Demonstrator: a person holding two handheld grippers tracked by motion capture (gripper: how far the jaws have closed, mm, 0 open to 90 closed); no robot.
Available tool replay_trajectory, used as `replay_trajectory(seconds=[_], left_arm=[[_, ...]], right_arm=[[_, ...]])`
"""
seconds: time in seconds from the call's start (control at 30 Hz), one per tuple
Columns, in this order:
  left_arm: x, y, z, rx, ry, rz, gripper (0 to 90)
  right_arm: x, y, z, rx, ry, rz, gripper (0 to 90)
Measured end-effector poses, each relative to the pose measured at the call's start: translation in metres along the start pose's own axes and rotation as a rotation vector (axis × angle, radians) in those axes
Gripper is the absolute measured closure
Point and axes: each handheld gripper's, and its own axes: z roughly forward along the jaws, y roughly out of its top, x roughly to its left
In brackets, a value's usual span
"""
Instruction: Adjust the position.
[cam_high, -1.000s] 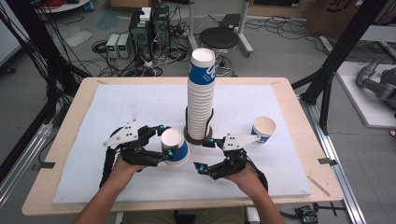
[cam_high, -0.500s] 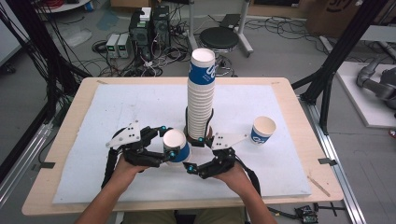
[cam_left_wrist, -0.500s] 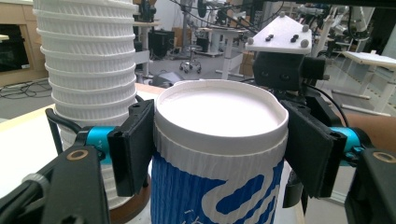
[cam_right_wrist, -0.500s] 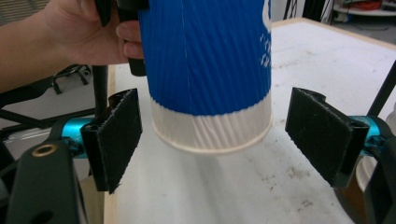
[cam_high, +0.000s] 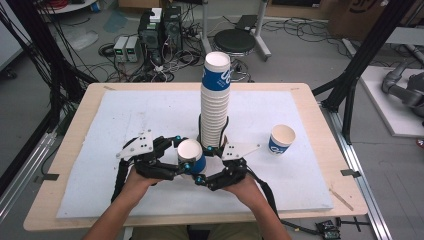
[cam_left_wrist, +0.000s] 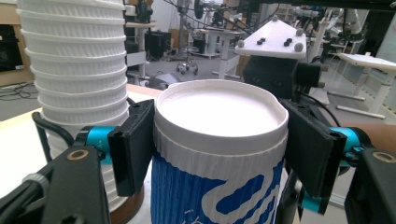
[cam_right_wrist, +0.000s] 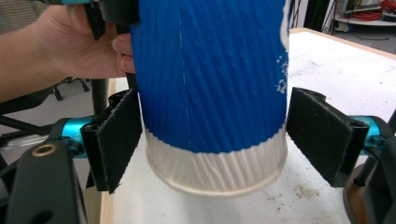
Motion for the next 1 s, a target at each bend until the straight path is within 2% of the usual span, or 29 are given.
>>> replay_trajectory(seconds=[0.27,0.47,0.8,1.0], left_arm=[[0.000,0.002,-0.001,-0.020,-0.005,-0.009,30.3],[0.000,0.003,-0.002,-0.023,-0.006,-0.007,30.6],[0.001,0.003,-0.001,-0.003,-0.042,-0.008,30.7],[-0.001,0.002,0.000,-0.002,-0.042,-0.004,29.2]], right_arm=[[0.002,0.000,0.000,-0.001,-0.003,-0.011,19.3],[0.002,0.000,-0.002,-0.001,-0.005,-0.028,25.9],[0.004,0.003,-0.007,0.047,0.009,-0.053,30.4],[0.005,0.006,-0.011,0.078,0.001,-0.076,31.3]])
